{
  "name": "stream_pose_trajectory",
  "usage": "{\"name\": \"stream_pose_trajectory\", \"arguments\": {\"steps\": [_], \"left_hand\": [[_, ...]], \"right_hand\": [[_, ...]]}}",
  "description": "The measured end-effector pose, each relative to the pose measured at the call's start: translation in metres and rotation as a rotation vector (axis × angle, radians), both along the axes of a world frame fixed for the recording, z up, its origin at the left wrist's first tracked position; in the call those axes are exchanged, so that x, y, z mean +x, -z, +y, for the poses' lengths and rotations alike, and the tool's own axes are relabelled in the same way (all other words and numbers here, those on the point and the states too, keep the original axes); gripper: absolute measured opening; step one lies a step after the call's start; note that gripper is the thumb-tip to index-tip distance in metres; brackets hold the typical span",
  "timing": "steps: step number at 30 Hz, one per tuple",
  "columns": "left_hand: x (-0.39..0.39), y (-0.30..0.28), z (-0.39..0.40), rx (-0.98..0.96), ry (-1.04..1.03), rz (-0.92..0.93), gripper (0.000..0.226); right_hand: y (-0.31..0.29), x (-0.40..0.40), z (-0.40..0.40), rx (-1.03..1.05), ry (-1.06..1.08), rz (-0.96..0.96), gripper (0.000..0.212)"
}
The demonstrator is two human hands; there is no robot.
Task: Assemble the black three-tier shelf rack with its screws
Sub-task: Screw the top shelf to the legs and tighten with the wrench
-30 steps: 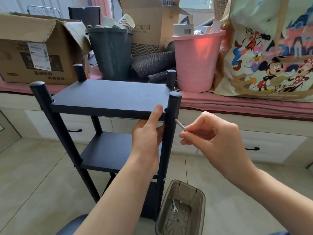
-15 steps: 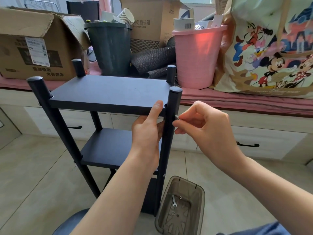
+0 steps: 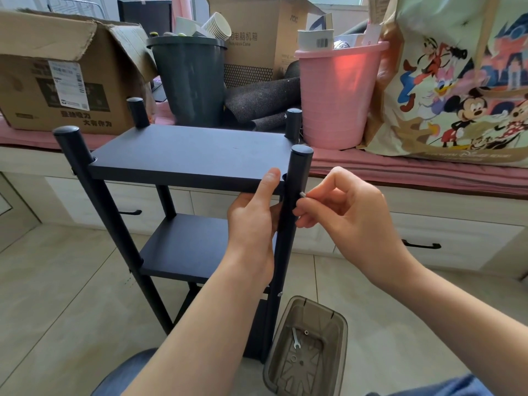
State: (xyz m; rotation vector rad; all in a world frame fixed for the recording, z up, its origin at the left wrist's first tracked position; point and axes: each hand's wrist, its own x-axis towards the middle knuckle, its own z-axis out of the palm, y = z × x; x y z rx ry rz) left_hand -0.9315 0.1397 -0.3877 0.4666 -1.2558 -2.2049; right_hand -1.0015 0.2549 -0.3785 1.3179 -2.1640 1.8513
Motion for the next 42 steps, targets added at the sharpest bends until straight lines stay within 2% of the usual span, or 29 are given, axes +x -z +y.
{"name": "stream_pose_trajectory", "arguments": {"steps": [10,17,21,23,25,29,31,38,42], "left_hand": [[0.0000,-0.0006,0.0004,0.003,0.003,0.006,0.018],[-0.0011,0.0002,0.0008,-0.002,-0.005,-0.002,0.018],[-0.0012,0.0002,0.0007,0.017,-0.003,0.006,0.019],[-0.0012,0.0000,0.0006,0.028,-0.006,0.009,0.019],[-0.0015,0.0001,0.0007,0.022,-0.004,0.008,0.019],[-0.0014,0.0007,0.0001,0.009,-0.008,0.001,0.017],[-0.0013,0.0008,0.0001,0.006,-0.008,-0.001,0.018],[-0.0018,0.0010,0.0006,0.003,-0.010,0.005,0.019],[-0.0022,0.0022,0.0003,0.000,-0.004,0.000,0.019]], "right_hand": [[0.0048,-0.0017,0.0017,0.060,0.070,0.282,0.018],[0.0029,0.0024,-0.0006,0.048,0.121,0.207,0.020],[0.0039,0.0063,-0.0019,0.115,0.239,0.513,0.021],[0.0041,0.0069,-0.0024,0.129,0.247,0.598,0.020],[0.0041,0.0068,-0.0026,0.124,0.235,0.559,0.018],[0.0028,0.0064,-0.0023,0.065,0.153,0.177,0.016],[0.0030,0.0071,-0.0026,0.029,0.106,0.068,0.014],[0.0003,0.0068,-0.0033,-0.037,0.010,-0.112,0.012],[-0.0008,0.0072,-0.0054,0.037,0.077,0.025,0.019]]}}
